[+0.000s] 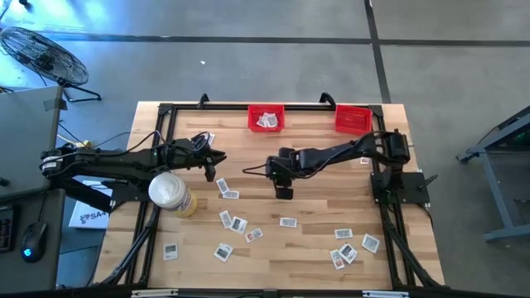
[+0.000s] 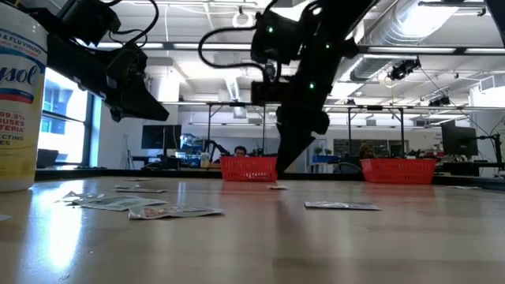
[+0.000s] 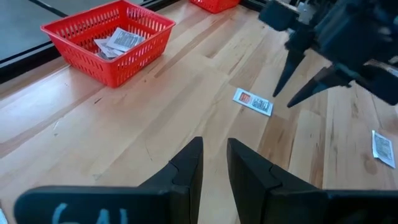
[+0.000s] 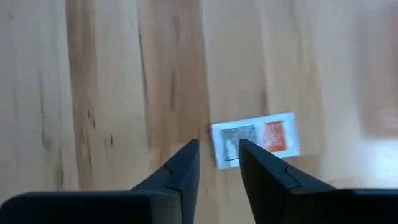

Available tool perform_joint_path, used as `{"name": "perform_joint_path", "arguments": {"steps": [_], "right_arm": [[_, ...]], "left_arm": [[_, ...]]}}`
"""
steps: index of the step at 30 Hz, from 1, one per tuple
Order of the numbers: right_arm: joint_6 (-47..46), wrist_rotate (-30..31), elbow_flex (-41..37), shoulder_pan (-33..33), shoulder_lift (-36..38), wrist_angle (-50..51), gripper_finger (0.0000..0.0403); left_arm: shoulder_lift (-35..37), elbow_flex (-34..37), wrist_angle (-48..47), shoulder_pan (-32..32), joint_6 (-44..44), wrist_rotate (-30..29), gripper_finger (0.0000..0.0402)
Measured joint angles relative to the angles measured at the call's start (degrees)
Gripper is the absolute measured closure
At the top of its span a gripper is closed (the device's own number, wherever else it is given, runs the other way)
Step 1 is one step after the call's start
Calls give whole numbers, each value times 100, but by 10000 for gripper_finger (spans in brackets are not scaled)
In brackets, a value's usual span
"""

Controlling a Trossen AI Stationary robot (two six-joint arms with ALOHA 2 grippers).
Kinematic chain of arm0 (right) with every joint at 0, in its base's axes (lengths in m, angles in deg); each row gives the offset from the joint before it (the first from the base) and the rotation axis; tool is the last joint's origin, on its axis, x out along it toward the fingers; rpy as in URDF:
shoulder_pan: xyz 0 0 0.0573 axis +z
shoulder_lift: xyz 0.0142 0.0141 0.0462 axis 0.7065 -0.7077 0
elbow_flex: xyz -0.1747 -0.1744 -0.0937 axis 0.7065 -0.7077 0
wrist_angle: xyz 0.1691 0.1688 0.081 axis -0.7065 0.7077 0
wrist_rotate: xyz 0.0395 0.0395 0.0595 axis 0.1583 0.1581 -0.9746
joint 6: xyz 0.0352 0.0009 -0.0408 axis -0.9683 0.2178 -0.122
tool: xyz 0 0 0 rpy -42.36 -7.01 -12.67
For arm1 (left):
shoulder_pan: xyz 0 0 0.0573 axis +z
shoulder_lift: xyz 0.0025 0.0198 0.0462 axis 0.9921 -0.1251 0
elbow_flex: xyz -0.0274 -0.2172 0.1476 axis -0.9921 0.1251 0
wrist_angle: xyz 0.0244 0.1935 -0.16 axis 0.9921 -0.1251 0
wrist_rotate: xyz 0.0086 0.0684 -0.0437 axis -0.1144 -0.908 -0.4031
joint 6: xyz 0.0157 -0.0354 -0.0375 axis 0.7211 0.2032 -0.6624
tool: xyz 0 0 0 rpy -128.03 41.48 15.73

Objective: Pick & Place First Aid Supplies
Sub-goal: Put the ointment pack into the right red bin

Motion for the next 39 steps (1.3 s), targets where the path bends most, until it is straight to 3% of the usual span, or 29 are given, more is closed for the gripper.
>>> {"name": "perform_joint_path", "arguments": {"steps": [21, 27, 34, 39], "right_arm": [[24, -282, 46, -364, -668, 231, 348], [-74, -273, 39, -361, -669, 261, 397], [-505, -243, 11, -361, -593, 283, 401], [-960, -154, -43, -307, -98, 680, 402]], "left_arm": [[2, 0, 11, 0, 0, 0, 331], [2, 0, 9, 2, 0, 0, 331], [1, 0, 9, 1, 0, 1, 331], [2, 0, 7, 0, 0, 0, 331]]}}
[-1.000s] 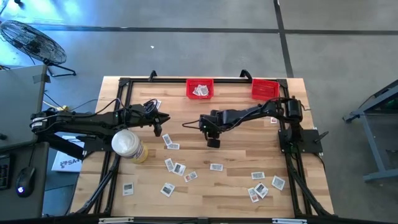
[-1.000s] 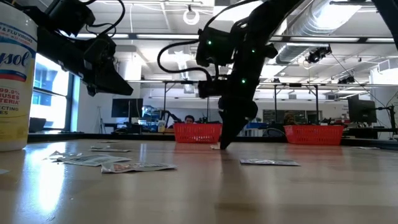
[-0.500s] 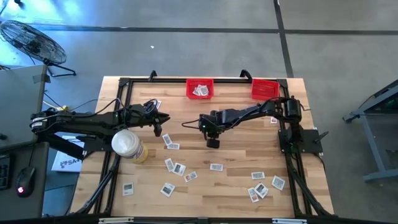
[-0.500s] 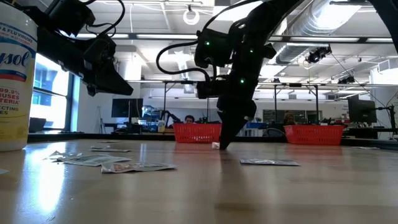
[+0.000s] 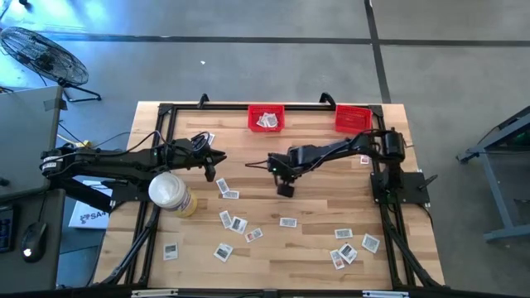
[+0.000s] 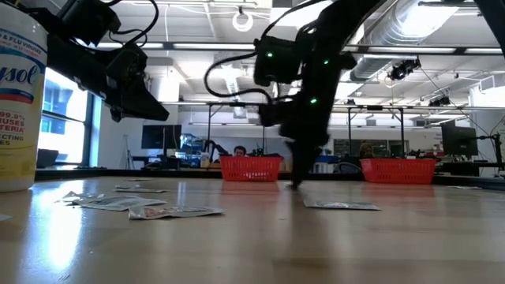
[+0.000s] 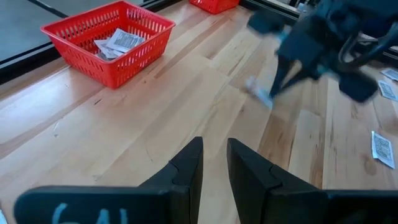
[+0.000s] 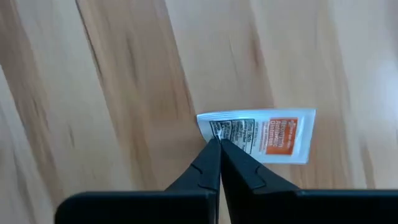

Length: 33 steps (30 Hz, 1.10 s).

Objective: Pick & Place First Aid Supplies
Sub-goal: Put the ointment pack into the right red bin

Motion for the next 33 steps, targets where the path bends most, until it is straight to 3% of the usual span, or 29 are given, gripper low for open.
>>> {"name": "perform_joint_path", "arguments": {"steps": [7, 13, 19, 24, 33], "right_arm": [[-980, 976, 12, -113, 1125, 1427, 402], [-2089, 1941, 37, -756, 1921, 2571, 402], [-2970, 1976, 38, -1871, 2235, 3059, 402], [-3061, 2099, -167, -2765, 2222, 2622, 402], [-2688, 2081, -1384, -4210, 2220, 544, 402]], "left_arm": [[0, 0, 8, 0, 0, 0, 331], [0, 0, 0, 0, 1, 1, 331], [0, 0, 4, 2, 0, 2, 331], [0, 0, 4, 2, 0, 2, 331], [0, 0, 4, 0, 0, 0, 331]]}}
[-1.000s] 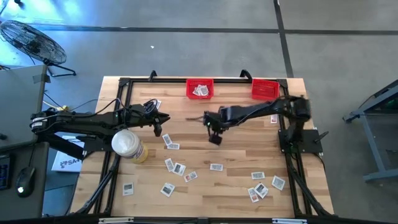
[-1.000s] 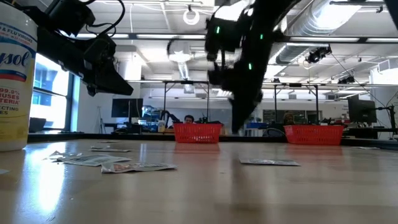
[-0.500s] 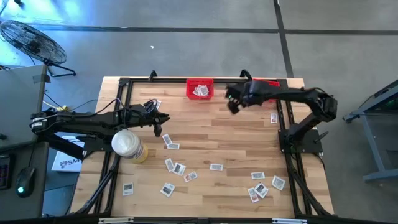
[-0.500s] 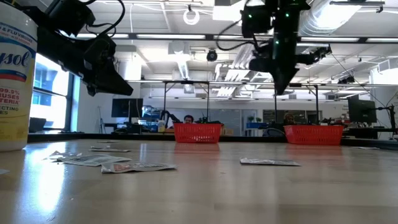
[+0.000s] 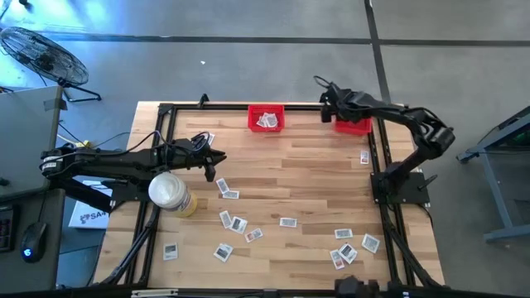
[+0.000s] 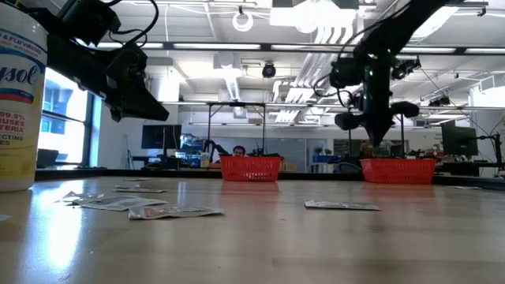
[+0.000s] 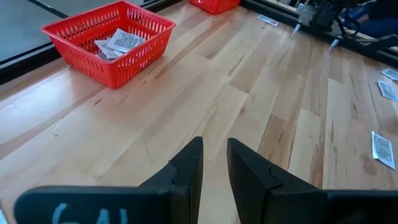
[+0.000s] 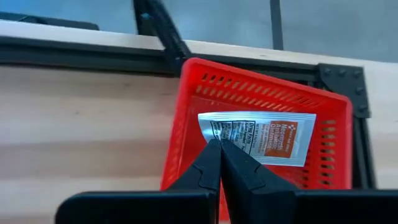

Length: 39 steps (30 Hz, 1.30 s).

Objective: Pick & Place First Aid Supplies
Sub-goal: Put the ointment pack into the right red bin

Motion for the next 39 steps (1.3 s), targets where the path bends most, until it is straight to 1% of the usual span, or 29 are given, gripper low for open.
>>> {"name": "perform_joint_path", "arguments": {"steps": [3, 8, 12, 16, 20, 25, 27, 29, 30, 32, 37, 39], "right_arm": [[99, -301, -394, -227, 0, -580, 403], [28, -634, -979, -384, -2, -1188, 398], [36, -706, -1338, -466, -4, -1539, 379], [232, -672, -1294, -461, -7, -1523, 348], [440, -625, -810, -424, 11, -897, 318], [602, -553, 118, -205, 230, 617, 298], [473, -634, 401, -25, 363, 1381, 298], [134, -811, 497, 221, 588, 1964, 298], [-41, -906, 448, 350, 734, 2139, 299], [-469, -978, 178, 643, 1102, 2176, 303], [-1685, -987, -848, 1376, 1986, 1984, 312], [-1893, -1009, -1258, 1614, 2188, 1925, 312]], "left_arm": [[-1, 0, -1, 0, 0, 0, 331], [-1, 0, -1, 1, 0, 1, 331], [0, 0, 0, 1, 0, 0, 331], [0, 0, 0, 2, 0, 0, 331], [0, 0, -2, 0, 0, 0, 331], [0, 0, -2, 2, 0, 0, 331], [0, 0, 0, 2, 0, 0, 331], [0, 0, 0, 2, 0, 1, 331], [-1, 0, 0, 1, 1, 0, 331], [-2, 0, 0, 2, 0, 0, 331], [0, 0, -1, 0, 0, 0, 331], [0, 0, -1, 0, 0, 0, 331]]}}
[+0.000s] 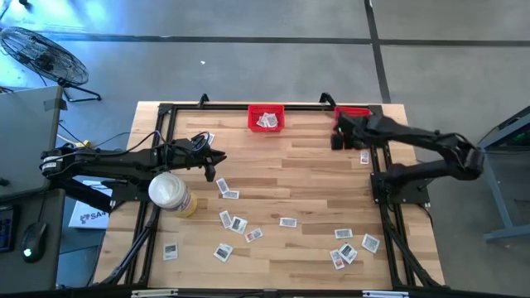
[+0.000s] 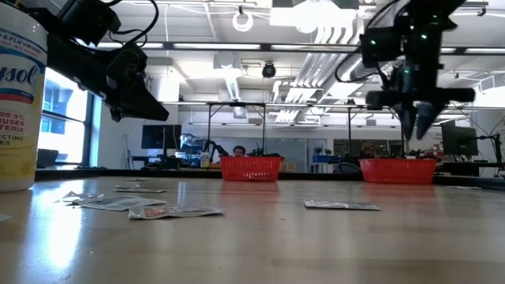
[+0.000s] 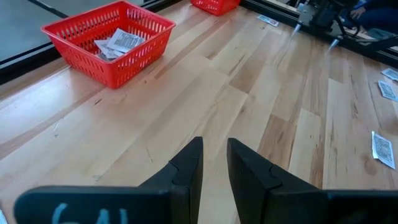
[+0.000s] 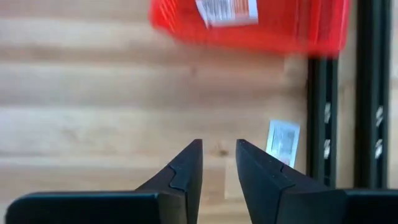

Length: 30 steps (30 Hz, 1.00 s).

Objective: Pick & Place First Aid Supplies
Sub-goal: Put the ointment pack into the right red bin

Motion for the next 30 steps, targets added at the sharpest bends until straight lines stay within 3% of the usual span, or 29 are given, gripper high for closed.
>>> {"name": "perform_joint_path", "arguments": {"steps": [6, 12, 19, 30], "right_arm": [[-547, -131, -924, 204, 148, -86, 291], [-1650, 417, -1492, 198, 148, -470, 265], [-2286, 180, -1970, 112, 148, -1061, 260], [-1679, -136, -2256, -258, 155, -1446, 264]], "left_arm": [[0, 0, 0, 2, 0, 1, 331], [0, 0, 2, 2, 0, 2, 331], [0, 0, 0, 1, 0, 1, 331], [0, 0, -1, 0, 0, 1, 331]]}}
